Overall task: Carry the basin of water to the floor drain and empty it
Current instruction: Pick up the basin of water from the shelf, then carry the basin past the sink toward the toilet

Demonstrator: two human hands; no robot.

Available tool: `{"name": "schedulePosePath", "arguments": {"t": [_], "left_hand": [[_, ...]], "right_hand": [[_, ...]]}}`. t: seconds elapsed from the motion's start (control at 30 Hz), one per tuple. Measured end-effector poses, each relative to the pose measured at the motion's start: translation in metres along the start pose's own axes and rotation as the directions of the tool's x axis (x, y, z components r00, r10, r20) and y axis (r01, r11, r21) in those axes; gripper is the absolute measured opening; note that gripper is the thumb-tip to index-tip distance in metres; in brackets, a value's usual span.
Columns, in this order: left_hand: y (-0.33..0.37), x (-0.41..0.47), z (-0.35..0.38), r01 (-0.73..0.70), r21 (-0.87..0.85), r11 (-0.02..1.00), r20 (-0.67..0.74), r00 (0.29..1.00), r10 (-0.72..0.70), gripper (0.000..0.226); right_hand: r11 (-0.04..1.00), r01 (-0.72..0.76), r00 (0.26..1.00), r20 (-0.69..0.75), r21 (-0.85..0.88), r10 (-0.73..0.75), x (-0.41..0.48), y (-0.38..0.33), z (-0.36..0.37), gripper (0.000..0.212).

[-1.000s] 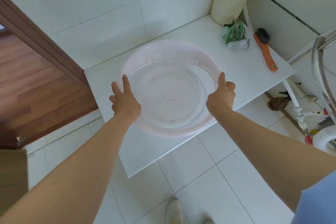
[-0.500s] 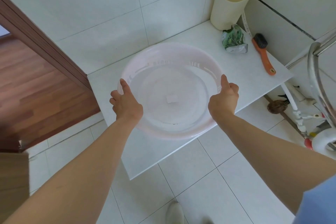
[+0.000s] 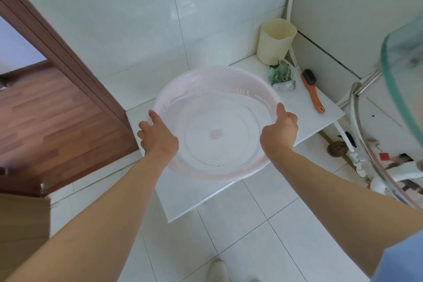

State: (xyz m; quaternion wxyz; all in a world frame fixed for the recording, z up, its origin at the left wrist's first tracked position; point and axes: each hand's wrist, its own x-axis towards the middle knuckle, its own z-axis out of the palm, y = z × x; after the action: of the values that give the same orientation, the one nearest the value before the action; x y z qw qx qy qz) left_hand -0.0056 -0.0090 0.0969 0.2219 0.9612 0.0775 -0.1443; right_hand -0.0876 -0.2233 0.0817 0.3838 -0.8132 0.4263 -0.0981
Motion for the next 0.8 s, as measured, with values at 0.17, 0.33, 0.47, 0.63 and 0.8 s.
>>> {"name": "schedulePosePath", "arguments": {"t": [0.17,0.33,0.47,0.63,0.8], "left_hand": [[0.012,-0.034,-0.039,-0.004,0.026,1.0,-0.011,1.0,0.004,0.08],[0.023,-0.072,-0.077,-0.001,0.017,1.0,-0.033,0.999,0.002,0.079],[0.033,-0.105,-0.107,-0.006,0.008,1.0,-0.059,0.998,0.006,0.078],[0.046,-0.143,-0.135,-0.014,0.004,1.0,-0.097,0.995,0.014,0.077],[0.052,-0.181,-0.152,-0.011,-0.009,1.0,-0.128,0.992,0.01,0.075]], "right_hand": [[1.0,0.014,1.0,-0.005,0.003,-0.014,-0.027,-0.021,-0.04,0.07],[0.998,0.025,1.0,0.002,0.054,-0.025,-0.052,-0.04,-0.083,0.071],[0.996,0.049,0.999,-0.003,0.077,-0.048,-0.071,-0.054,-0.118,0.069],[0.992,0.091,0.995,-0.042,0.086,-0.087,-0.091,-0.067,-0.16,0.066],[0.987,0.113,0.993,-0.056,0.117,-0.107,-0.113,-0.071,-0.194,0.068]]}}
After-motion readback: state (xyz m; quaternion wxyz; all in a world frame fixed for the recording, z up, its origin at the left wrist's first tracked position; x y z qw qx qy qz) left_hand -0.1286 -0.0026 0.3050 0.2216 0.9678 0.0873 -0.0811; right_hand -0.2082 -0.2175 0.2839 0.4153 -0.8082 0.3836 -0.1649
